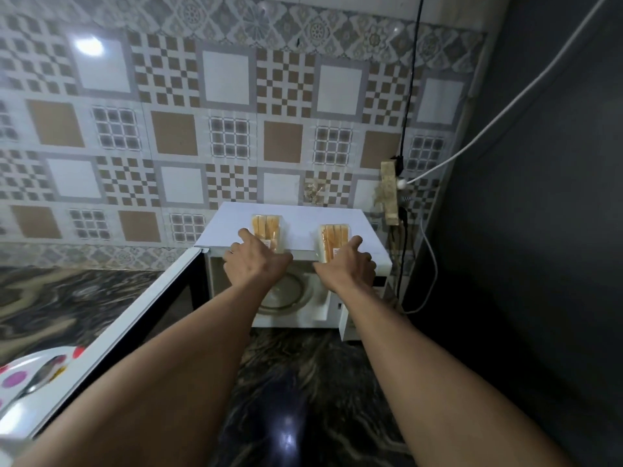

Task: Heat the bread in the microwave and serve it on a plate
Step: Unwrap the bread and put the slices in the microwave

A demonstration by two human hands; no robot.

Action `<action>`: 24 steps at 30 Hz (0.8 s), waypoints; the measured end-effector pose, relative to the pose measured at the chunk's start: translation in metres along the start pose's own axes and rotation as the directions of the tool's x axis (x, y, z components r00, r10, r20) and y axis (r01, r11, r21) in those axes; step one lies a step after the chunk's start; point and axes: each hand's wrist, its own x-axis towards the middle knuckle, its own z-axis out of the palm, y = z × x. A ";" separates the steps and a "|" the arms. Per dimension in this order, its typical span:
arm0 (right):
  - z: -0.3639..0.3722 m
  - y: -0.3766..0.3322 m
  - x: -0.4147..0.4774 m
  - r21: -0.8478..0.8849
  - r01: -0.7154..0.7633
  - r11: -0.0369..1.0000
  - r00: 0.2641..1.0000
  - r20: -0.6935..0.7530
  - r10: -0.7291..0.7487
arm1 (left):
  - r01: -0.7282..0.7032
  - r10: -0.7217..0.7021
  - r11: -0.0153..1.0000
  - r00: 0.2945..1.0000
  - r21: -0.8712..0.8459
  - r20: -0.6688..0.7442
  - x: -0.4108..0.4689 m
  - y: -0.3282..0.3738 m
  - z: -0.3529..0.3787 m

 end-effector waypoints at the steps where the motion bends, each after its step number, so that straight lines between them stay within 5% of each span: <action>1: -0.003 0.004 -0.012 -0.001 0.002 1.000 1.000 -0.008 -0.002 | 0.004 -0.004 1.000 1.000 -0.007 -0.003 -0.013 -0.003 -0.004; 11: 0.012 0.054 -0.104 0.021 -0.044 0.999 0.999 0.019 0.044 | 0.081 -0.081 0.996 0.997 -0.046 -0.012 -0.118 -0.057 -0.009; 24: 0.119 0.137 -0.142 -0.001 -0.144 0.990 0.971 0.193 0.141 | 0.203 -0.193 0.977 0.972 -0.067 0.133 -0.147 -0.151 0.069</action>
